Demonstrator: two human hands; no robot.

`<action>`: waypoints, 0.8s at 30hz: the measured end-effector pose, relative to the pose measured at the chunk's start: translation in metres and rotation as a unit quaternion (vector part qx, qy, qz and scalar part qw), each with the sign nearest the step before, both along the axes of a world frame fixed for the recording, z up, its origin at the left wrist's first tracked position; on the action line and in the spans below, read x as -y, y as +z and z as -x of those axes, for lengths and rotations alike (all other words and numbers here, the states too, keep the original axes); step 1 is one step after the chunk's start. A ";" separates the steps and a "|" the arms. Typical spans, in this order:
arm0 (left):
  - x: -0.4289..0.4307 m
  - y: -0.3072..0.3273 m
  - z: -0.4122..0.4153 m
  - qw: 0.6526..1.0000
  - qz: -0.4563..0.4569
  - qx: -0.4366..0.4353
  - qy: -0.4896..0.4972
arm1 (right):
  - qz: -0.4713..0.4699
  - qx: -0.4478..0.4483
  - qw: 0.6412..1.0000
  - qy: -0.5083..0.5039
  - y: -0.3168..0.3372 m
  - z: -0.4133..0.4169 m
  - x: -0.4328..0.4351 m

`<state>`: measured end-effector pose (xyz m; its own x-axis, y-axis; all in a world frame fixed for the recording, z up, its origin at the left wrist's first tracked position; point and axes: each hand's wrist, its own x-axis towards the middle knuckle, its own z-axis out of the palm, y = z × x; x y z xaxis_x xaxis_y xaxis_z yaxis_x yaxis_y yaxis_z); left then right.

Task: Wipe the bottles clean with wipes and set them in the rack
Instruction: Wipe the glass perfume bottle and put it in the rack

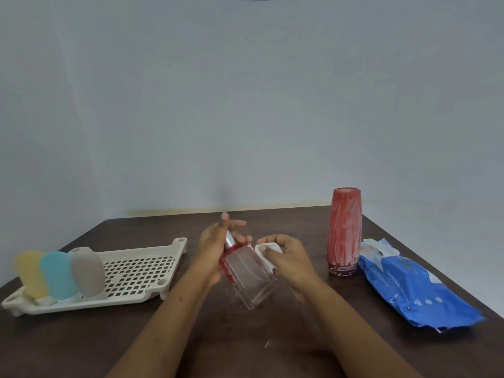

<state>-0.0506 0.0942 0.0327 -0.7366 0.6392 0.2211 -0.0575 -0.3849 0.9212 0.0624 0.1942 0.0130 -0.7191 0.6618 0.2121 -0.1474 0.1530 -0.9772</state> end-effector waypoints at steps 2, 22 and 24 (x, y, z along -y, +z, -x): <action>-0.002 0.001 -0.007 1.000 -0.001 -0.010 -0.019 | 0.007 -0.017 1.000 -0.016 -0.001 0.001 -0.001; 0.012 0.022 -0.006 0.992 -0.025 -0.124 -0.001 | -0.033 0.169 0.979 0.111 0.005 -0.014 -0.011; 0.012 0.021 -0.004 0.991 -0.019 -0.134 0.011 | -0.074 0.196 0.973 0.094 0.002 -0.013 -0.012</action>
